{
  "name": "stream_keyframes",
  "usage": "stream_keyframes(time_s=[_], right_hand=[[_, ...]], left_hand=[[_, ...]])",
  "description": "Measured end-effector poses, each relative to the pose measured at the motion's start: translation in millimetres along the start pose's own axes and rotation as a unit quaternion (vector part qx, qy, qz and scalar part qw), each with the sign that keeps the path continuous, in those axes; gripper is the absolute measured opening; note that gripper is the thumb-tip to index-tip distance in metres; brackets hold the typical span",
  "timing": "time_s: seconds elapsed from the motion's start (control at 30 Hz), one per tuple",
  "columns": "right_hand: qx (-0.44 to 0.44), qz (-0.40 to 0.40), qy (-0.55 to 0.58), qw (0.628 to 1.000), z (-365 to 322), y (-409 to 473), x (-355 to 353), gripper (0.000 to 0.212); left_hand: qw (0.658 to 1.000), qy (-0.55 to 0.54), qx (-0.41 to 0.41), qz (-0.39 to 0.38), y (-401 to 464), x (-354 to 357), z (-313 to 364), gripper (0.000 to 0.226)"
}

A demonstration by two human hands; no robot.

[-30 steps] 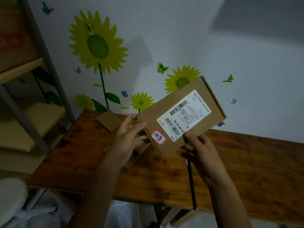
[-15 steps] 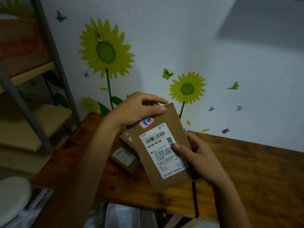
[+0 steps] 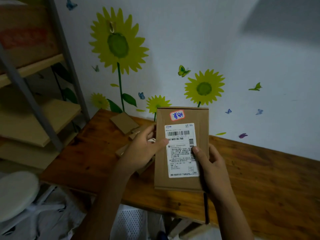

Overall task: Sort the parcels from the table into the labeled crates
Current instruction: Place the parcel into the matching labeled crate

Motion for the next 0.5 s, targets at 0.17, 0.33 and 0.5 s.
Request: stream_keyframes(time_s=[0.17,0.33,0.5], right_hand=[[0.002,0.011,0.021,1.000,1.1,-1.2,-5.9,0.023],[0.009,0.017,0.023,1.000,3.4,-3.0,-13.0,0.021],[0.017,0.017,0.036,0.999,9.5,-7.4,-15.6,0.025]], left_hand=[[0.998,-0.014,-0.021,-0.055,-14.3,14.3,-17.5,0.051],[0.996,0.010,-0.049,-0.079,-24.3,22.1,-35.7,0.074],[0.989,0.052,-0.072,-0.115,-32.3,28.1,-50.2,0.085]])
Point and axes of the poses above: each hand's wrist, its own y-axis towards the middle knuckle, its own x-axis out of the palm, z = x × y, the point moved 10 cm from there along y, towards the middle knuckle, and after that the axes turned 7 degrees about -y, right-handed, at the moved point
